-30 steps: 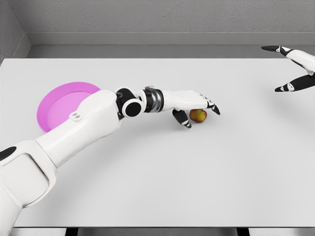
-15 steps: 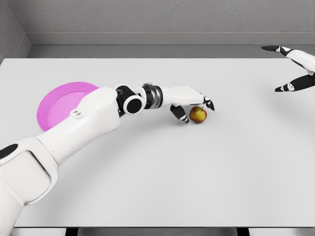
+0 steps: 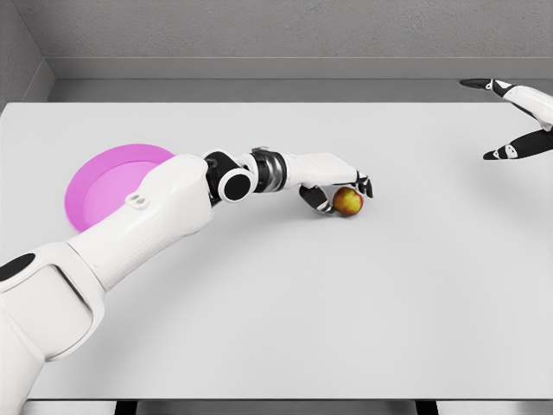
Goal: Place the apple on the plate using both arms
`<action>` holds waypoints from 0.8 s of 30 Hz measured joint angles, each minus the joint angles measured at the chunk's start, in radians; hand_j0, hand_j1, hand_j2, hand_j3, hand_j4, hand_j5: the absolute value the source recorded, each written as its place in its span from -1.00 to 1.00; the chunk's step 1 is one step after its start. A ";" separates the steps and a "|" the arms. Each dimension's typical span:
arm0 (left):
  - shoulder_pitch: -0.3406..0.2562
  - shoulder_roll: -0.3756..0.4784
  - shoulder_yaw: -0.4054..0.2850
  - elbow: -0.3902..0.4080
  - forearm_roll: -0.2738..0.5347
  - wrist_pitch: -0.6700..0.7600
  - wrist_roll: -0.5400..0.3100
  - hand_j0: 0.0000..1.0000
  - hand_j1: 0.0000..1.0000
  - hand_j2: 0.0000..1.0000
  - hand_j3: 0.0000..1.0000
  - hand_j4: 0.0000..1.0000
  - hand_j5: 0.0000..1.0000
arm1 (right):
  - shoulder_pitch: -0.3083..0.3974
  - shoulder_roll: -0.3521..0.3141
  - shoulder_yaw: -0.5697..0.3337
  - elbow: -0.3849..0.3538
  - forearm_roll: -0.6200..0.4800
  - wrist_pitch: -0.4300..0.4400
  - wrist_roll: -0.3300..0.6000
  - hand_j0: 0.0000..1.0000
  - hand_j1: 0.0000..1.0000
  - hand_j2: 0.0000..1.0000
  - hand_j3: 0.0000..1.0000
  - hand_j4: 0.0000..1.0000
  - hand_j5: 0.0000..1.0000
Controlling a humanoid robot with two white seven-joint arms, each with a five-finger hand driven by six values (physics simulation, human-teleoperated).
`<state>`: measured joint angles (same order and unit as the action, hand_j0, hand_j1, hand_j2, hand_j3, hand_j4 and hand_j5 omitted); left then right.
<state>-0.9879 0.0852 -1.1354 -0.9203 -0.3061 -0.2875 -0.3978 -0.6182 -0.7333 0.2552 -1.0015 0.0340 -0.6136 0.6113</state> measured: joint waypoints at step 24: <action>0.002 -0.011 -0.026 0.000 -0.009 -0.017 -0.001 -0.12 -0.12 -0.12 -0.12 -0.12 -0.12 | -0.003 -0.003 0.000 0.000 0.000 0.000 0.000 1.00 1.00 1.00 1.00 1.00 1.00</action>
<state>-0.9864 0.0746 -1.1611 -0.9205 -0.3154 -0.3046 -0.3990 -0.6213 -0.7367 0.2552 -1.0017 0.0340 -0.6136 0.6113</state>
